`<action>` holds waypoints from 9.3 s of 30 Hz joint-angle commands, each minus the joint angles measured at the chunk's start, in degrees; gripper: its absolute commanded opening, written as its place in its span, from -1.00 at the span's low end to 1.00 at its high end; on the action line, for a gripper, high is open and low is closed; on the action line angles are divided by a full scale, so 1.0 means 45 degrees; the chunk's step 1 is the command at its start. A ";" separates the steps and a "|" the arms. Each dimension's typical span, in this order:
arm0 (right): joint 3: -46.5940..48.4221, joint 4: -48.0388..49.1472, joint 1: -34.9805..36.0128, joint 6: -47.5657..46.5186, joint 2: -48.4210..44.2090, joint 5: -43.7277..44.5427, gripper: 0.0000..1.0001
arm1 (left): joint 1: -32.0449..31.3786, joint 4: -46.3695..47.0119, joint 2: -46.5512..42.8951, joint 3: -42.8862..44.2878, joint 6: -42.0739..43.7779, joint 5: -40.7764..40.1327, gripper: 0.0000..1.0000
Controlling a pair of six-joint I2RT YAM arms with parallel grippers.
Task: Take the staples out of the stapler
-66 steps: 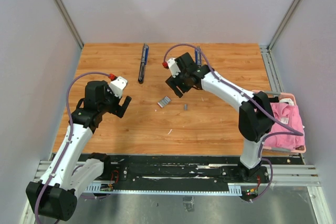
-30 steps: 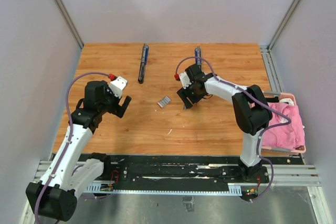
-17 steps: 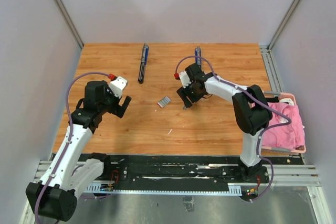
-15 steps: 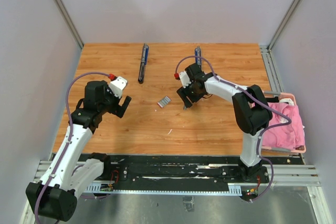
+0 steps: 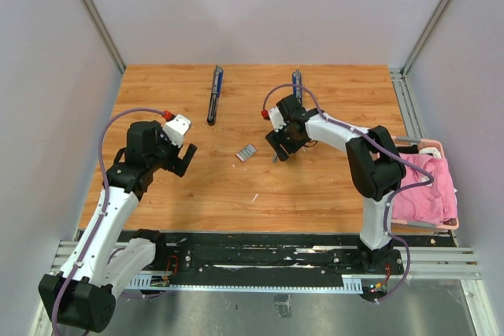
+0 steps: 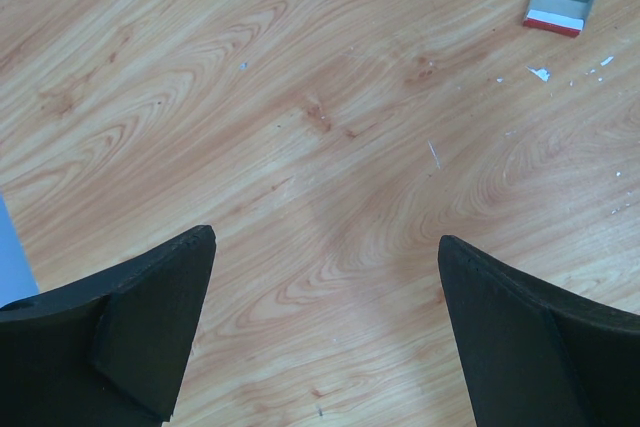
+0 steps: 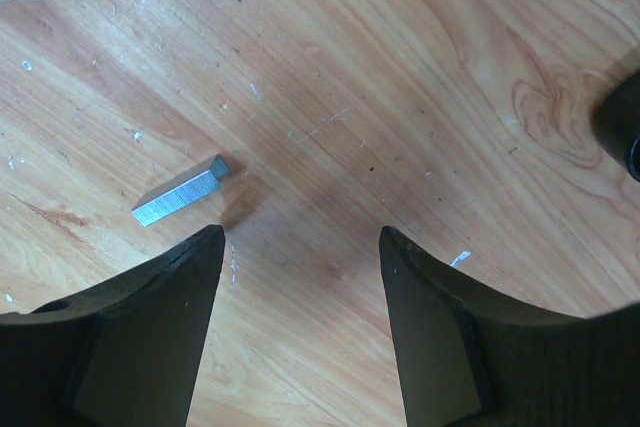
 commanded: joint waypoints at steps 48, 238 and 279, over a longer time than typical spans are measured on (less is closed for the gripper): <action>0.0246 0.0278 -0.0093 0.5808 0.0676 -0.1981 -0.17 | 0.0050 0.0389 0.0104 -0.0062 0.0030 -0.0379 0.96; 0.0664 -0.0210 -0.2974 0.3881 0.0872 -0.4790 -0.43 | 0.0047 0.0293 -0.0150 -0.0063 0.0048 -0.0182 0.96; 0.0114 -0.0898 -0.1495 0.2721 -0.0937 -0.1488 -0.30 | 0.0050 0.0281 -0.0217 -0.0062 0.0040 -0.0162 0.96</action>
